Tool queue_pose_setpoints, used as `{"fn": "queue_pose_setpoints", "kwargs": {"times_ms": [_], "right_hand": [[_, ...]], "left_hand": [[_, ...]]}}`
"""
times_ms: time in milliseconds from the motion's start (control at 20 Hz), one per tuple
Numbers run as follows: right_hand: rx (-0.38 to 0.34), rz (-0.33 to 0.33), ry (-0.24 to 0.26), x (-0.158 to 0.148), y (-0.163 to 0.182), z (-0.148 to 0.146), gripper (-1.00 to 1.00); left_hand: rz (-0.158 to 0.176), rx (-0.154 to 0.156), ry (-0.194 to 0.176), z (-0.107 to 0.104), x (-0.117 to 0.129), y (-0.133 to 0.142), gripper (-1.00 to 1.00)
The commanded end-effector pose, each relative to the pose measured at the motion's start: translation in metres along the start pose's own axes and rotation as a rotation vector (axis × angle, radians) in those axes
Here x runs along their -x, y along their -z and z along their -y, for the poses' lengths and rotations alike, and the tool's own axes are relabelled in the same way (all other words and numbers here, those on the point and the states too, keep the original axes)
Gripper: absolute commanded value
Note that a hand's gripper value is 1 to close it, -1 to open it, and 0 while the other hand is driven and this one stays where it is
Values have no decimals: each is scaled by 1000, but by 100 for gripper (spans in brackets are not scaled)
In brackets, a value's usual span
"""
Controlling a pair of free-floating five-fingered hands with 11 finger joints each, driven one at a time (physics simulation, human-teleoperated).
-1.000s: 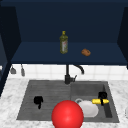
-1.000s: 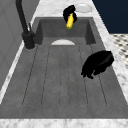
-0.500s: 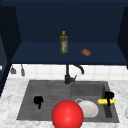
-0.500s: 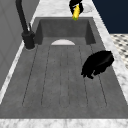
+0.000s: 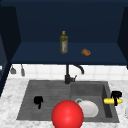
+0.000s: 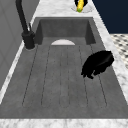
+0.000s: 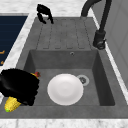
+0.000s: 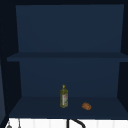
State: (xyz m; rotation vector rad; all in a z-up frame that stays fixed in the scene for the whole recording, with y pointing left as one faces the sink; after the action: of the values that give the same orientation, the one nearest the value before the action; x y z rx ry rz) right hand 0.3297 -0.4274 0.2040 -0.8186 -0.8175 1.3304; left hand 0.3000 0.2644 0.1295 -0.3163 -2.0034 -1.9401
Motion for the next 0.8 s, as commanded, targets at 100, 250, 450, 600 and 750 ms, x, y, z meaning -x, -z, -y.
{"fn": "queue_pose_setpoints", "kwargs": {"times_ms": [100, 250, 450, 600, 750], "right_hand": [[-4, 38, 67, 30, -19, 20, 100], [-8, 44, 77, 46, -28, 27, 100], [-14, 40, 70, 71, -35, 26, 100], [-13, 41, 69, 91, -37, 24, 100], [-12, 35, 56, 115, -36, 19, 100]], "left_hand": [[0, 0, 0, 0, 0, 0, 0], [0, 0, 0, 0, 0, 0, 0], [0, 0, 0, 0, 0, 0, 0], [0, 0, 0, 0, 0, 0, 0], [0, 0, 0, 0, 0, 0, 0]]}}
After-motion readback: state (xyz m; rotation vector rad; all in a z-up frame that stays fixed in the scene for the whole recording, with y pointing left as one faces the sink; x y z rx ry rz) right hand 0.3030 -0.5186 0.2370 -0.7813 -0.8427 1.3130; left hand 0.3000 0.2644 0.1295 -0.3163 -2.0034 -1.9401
